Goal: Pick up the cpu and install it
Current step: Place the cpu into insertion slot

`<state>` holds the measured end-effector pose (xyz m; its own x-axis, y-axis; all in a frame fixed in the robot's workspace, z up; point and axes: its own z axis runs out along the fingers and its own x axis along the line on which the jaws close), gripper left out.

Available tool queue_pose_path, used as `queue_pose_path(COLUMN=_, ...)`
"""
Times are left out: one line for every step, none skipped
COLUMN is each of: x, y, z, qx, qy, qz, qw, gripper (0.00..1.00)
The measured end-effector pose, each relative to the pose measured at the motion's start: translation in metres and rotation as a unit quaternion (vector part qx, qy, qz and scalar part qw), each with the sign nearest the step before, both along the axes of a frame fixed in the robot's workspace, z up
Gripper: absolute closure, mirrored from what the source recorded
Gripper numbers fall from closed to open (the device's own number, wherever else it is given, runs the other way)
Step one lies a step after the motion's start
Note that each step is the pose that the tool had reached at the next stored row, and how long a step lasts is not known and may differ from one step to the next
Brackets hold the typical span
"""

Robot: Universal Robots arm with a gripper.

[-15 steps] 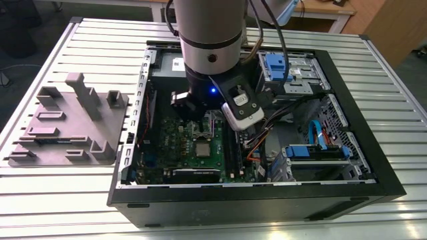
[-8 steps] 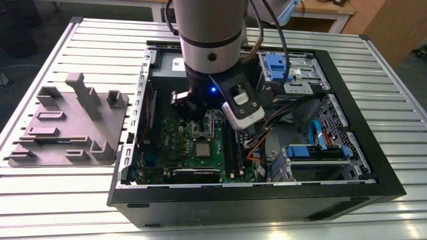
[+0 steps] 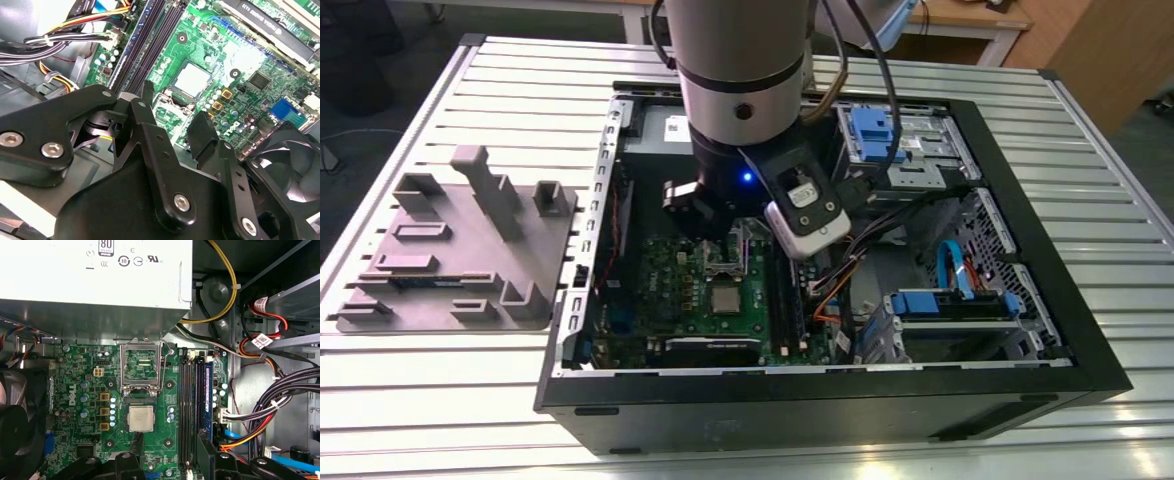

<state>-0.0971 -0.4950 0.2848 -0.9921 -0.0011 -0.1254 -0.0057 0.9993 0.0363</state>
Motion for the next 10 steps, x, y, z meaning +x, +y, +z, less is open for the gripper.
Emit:
queue_pose_path(x=0.0000, y=0.0000, z=0.0002, qx=0.0000, qy=-0.0005, qz=0.000, qw=1.00000, gripper=0.46)
queue_pose_path(x=0.0000, y=0.0000, z=0.0005, qx=-0.0001, qy=-0.0011, qz=0.000, qw=1.00000, gripper=0.46)
queue_pose_path(x=0.0000, y=0.0000, z=0.0007, qx=0.0000, qy=-0.0016, qz=0.000, qw=1.00000, gripper=0.46)
queue_pose_path(x=0.0000, y=0.0000, z=0.0010, qx=0.0000, qy=-0.0022, qz=0.000, qw=1.00000, gripper=0.46)
queue_pose_path(x=0.0000, y=0.0000, z=0.0012, qx=0.0000, qy=-0.0027, qz=0.000, qw=1.00000, gripper=0.46)
queue_pose_path(x=0.0000, y=0.0000, z=0.0014, qx=0.0000, qy=-0.0033, qz=0.000, qw=0.99999, gripper=0.46)
queue_pose_path(x=-0.0001, y=0.0000, z=0.0017, qx=-0.0001, qy=-0.0038, qz=0.000, qw=0.99999, gripper=0.46)
queue_pose_path(x=-0.0001, y=0.0000, z=0.0019, qx=0.0000, qy=-0.0044, qz=0.000, qw=0.99999, gripper=0.46)
queue_pose_path(x=-0.0001, y=0.0000, z=0.0021, qx=0.0000, qy=-0.0049, qz=0.000, qw=0.99999, gripper=0.46)
queue_pose_path(x=-0.0001, y=0.0000, z=0.0024, qx=0.0000, qy=-0.0055, qz=0.000, qw=0.99998, gripper=0.46)
